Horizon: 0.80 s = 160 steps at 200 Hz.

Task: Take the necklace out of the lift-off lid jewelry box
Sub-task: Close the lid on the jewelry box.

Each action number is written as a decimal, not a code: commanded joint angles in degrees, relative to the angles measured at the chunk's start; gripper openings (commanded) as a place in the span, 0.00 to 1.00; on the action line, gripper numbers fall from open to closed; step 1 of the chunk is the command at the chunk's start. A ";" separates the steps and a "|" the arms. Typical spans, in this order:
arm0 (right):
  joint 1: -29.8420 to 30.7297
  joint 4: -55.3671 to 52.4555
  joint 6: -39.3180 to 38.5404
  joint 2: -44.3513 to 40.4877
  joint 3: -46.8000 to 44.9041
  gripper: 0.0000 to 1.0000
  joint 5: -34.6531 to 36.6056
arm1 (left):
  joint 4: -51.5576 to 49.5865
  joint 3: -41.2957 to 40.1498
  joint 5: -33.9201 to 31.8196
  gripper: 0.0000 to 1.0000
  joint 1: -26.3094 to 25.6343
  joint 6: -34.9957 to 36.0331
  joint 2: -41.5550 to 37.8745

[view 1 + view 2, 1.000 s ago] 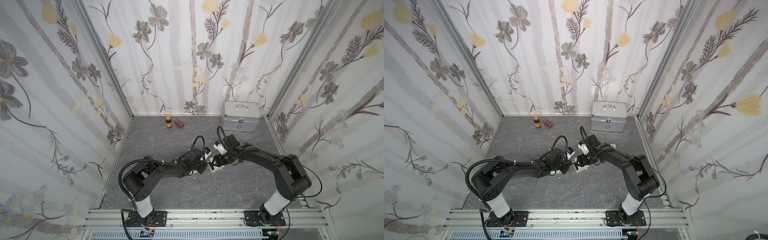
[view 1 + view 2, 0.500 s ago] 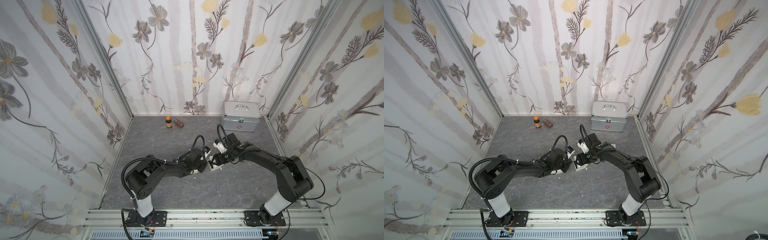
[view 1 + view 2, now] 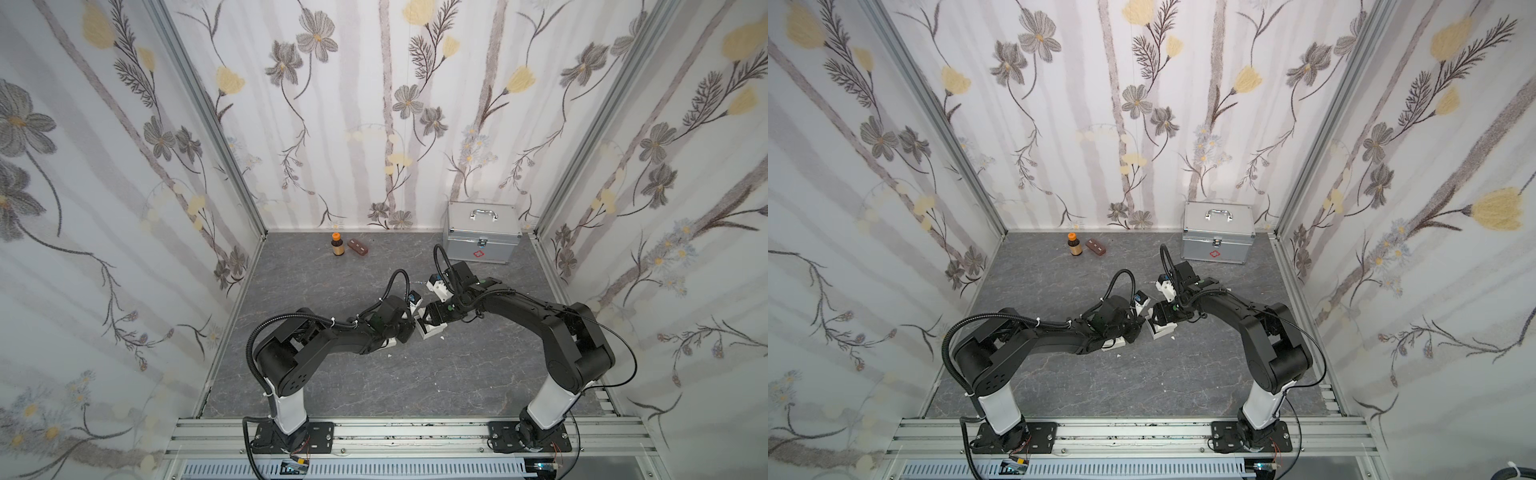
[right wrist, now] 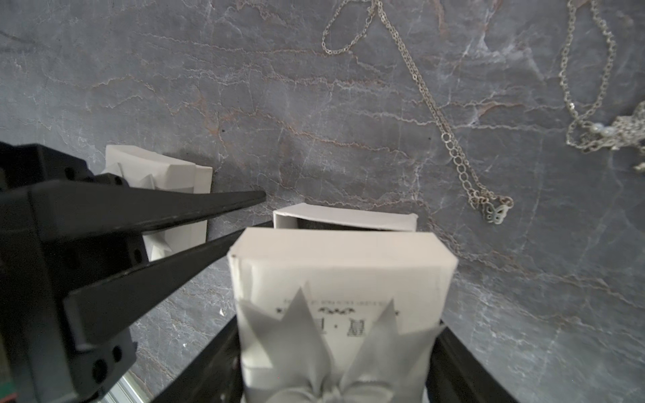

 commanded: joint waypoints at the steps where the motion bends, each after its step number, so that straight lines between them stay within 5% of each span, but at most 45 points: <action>1: 0.06 0.09 -0.52 0.91 1.24 0.71 -1.64 | 2.29 0.57 -0.51 0.17 0.20 0.29 0.40; 97: -0.18 0.35 -0.29 1.01 1.95 0.79 -1.54 | 2.97 0.69 -0.42 0.16 0.74 0.55 0.55; 160: -0.45 2.35 1.28 -1.52 0.47 0.71 2.86 | 1.31 -0.81 -2.37 0.16 1.06 0.32 -2.76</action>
